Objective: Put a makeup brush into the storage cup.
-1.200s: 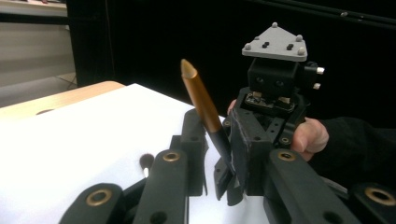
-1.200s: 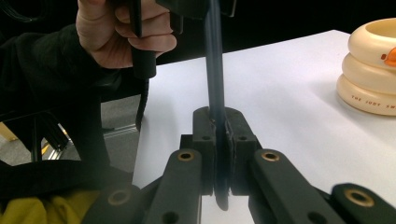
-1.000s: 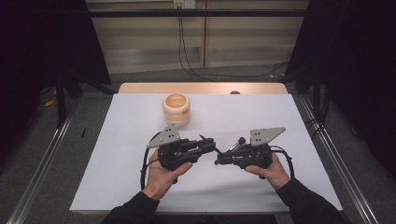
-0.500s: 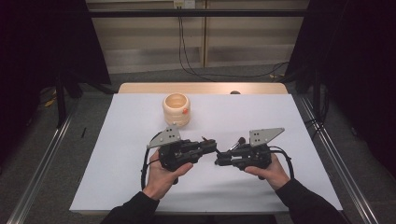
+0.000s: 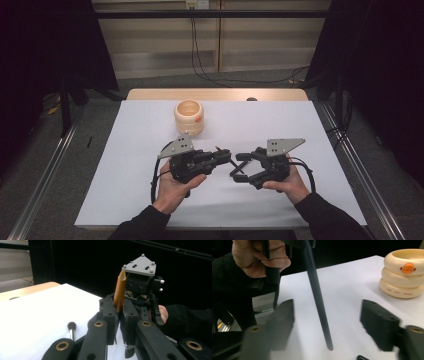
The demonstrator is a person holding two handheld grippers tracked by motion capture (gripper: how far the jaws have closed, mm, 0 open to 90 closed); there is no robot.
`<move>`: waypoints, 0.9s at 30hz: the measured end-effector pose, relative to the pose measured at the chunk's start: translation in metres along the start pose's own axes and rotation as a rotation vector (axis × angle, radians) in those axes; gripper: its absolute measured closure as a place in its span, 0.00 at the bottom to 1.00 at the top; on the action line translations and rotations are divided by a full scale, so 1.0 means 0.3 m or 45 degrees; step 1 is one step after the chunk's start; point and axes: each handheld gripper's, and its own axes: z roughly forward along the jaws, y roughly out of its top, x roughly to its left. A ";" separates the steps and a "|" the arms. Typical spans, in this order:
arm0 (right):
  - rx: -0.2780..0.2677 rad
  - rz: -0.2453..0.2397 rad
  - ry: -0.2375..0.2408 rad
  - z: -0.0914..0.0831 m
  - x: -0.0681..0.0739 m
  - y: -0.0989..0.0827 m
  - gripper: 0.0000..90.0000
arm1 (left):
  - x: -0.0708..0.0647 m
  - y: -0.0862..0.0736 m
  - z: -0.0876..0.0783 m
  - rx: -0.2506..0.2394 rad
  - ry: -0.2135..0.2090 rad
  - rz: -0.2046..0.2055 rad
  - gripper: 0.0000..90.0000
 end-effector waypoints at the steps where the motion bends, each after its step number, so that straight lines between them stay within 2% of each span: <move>1: -0.003 -0.001 0.001 0.000 0.000 0.001 0.26 | 0.001 0.000 -0.001 0.001 0.004 0.004 0.93; 5: -0.017 0.021 -0.011 -0.002 -0.002 0.004 0.10 | 0.004 -0.001 -0.005 -0.008 0.014 -0.007 0.93; 6: -0.017 0.019 -0.022 -0.002 -0.002 0.003 0.07 | 0.007 -0.001 -0.007 0.000 0.017 0.006 0.93; 8: -0.025 0.011 -0.026 -0.005 -0.003 0.002 0.01 | 0.007 -0.002 -0.007 -0.004 0.012 -0.015 0.93; 11: -0.032 0.003 -0.033 -0.009 -0.001 0.003 0.00 | 0.010 -0.001 -0.012 0.011 0.035 0.004 0.93; 13: -0.026 0.001 -0.043 -0.013 -0.002 0.003 0.00 | 0.010 -0.001 -0.015 0.001 0.044 -0.013 0.93; 16: -0.042 0.015 -0.047 -0.026 -0.008 0.003 0.00 | 0.011 0.002 -0.025 0.003 0.067 -0.008 0.93; 19: -0.052 0.001 -0.141 -0.037 0.000 0.004 0.00 | 0.015 0.004 -0.035 0.012 0.082 -0.002 0.93; 24: -0.049 -0.007 -0.212 -0.046 0.010 -0.004 0.00 | 0.014 0.006 -0.041 0.020 0.088 -0.018 0.93; 26: -0.094 -0.017 -0.250 -0.053 0.017 -0.014 0.01 | 0.016 0.007 -0.045 0.026 0.095 -0.015 0.93; 27: -0.085 -0.012 -0.270 -0.057 0.019 -0.018 0.01 | 0.017 0.008 -0.047 0.028 0.100 -0.014 0.93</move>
